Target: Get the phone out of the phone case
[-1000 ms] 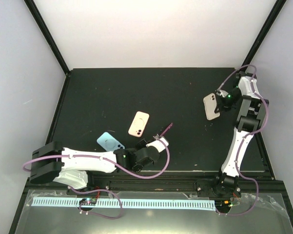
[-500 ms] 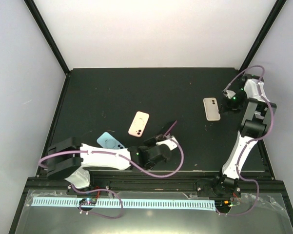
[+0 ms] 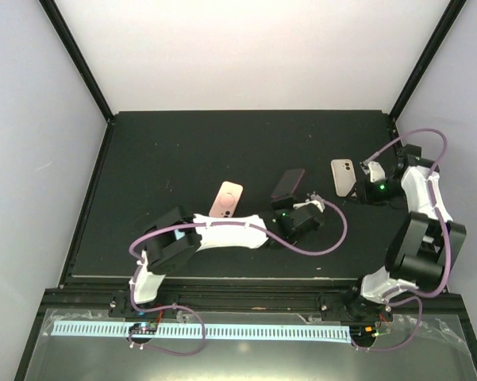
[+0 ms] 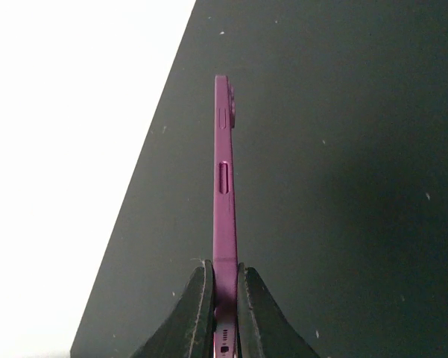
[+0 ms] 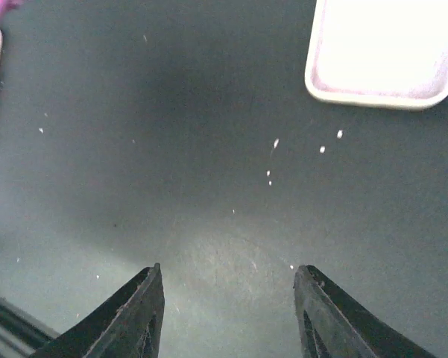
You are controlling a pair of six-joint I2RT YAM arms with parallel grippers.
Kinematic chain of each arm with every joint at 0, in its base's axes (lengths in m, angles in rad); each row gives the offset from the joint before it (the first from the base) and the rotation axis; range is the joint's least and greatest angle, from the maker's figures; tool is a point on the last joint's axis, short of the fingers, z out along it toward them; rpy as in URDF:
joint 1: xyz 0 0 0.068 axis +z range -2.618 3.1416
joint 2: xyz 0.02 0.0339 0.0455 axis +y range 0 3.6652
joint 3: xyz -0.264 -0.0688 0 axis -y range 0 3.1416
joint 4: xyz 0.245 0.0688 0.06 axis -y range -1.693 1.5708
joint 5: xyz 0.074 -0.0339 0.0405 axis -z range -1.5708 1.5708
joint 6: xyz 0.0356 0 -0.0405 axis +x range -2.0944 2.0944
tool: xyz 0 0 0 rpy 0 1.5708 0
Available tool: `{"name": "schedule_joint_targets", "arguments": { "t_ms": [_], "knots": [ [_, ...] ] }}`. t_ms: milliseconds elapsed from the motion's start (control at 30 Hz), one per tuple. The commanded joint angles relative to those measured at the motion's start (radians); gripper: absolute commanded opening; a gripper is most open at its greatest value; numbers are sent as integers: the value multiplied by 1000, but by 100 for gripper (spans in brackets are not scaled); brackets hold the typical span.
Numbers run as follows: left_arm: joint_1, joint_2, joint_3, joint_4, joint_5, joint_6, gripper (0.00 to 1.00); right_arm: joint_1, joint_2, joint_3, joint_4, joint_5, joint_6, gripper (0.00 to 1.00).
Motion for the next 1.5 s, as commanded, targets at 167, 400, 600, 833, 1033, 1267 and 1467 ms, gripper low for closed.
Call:
{"name": "schedule_joint_targets", "arguments": {
  "t_ms": [167, 400, 600, 833, 1033, 1267, 1467],
  "knots": [
    [26, 207, 310, -287, -120, -55, 2, 0, -309, -171, 330, -111, 162, 50],
    [30, 306, 430, -529, -139, -225, 2, 0, -355, -201, 361, -131, 174, 50],
    [37, 347, 436, -519, -132, -224, 2, 1, -312, -192, 340, -157, 161, 50],
    [63, 405, 470, -548, -138, -250, 2, 0, -314, -204, 341, -167, 153, 50],
    [82, 477, 547, -663, -139, -345, 4, 0, -314, -208, 339, -177, 149, 51],
    [86, 497, 547, -639, -115, -334, 14, 0, -309, -214, 339, -191, 146, 51],
    [88, 495, 546, -636, -100, -350, 25, 0, -309, -214, 339, -192, 141, 51]
  ]
}}
